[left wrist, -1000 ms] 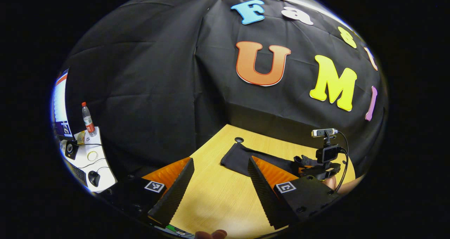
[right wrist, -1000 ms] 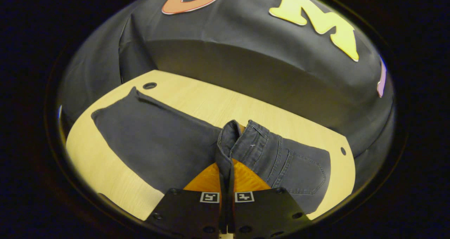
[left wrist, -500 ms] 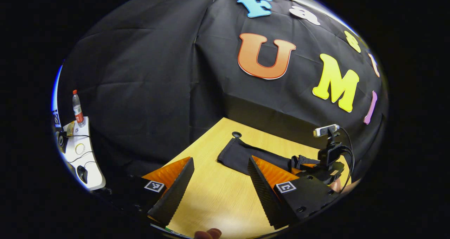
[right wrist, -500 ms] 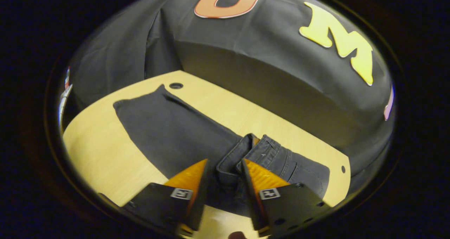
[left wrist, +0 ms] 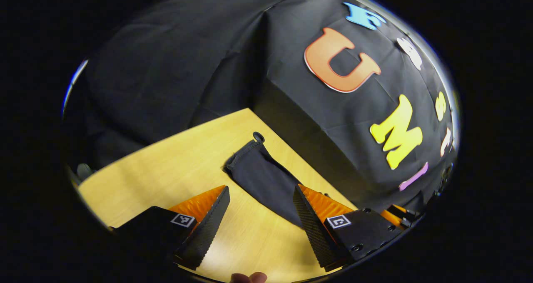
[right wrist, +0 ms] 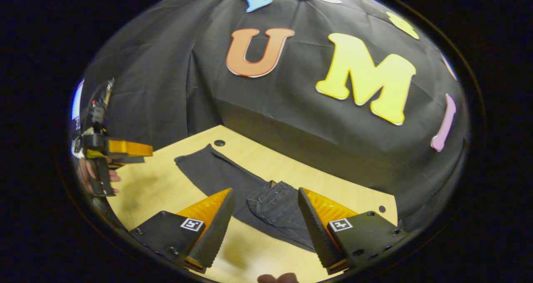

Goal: Grasp the waist and the cuffs of the jeans and fold them to make the two legs overlap; first hold the waist and fold one-third of the jeans toward the cuffs, then hold the cuffs and fold the remaining one-third in the same direction to finish folding.

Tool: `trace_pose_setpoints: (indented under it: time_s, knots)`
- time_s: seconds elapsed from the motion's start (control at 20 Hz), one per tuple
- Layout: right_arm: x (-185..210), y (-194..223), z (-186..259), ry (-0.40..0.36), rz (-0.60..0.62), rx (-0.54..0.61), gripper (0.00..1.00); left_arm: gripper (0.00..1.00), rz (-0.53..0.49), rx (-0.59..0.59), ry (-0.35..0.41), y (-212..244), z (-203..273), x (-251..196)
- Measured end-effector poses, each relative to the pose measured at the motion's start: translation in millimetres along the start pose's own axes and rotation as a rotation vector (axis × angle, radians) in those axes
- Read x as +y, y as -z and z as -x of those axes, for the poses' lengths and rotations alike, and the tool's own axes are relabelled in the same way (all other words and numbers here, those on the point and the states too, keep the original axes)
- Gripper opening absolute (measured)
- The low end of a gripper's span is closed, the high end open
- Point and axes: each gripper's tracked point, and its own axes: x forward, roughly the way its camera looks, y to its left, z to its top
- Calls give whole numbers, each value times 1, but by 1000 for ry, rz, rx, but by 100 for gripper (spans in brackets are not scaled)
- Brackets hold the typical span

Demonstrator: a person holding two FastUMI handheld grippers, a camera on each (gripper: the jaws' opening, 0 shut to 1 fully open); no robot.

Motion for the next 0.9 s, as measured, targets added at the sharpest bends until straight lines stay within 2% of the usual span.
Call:
trace_pose_setpoints:
  time_s: [0.1, 0.2, 0.25, 0.35, 0.55, 0.8, 0.9]
  knots:
    - [-29, -8, 31, 52, -32, -12, 93, 99, 105, 35, 2, 7, -28, 7]
    - [-59, -11, 57, 116, -50, -22, 96, 99, 233, 63, -4, 14, -49, 16]
    - [-69, -8, 66, 140, -70, -16, 93, 99, 287, 69, -6, 17, -62, 21]
    - [-94, 1, 83, 196, -117, 5, 93, 99, 369, 78, -19, 23, -81, 28]
    - [-122, 20, 94, 275, -171, 41, 95, 99, 420, 80, -46, 29, -98, 40]
    - [-140, 28, 108, 310, -204, 59, 95, 98, 583, 19, -11, 3, -130, 42]
    - [-149, 32, 115, 336, -207, 64, 95, 94, 601, 8, 1, -1, -140, 41]
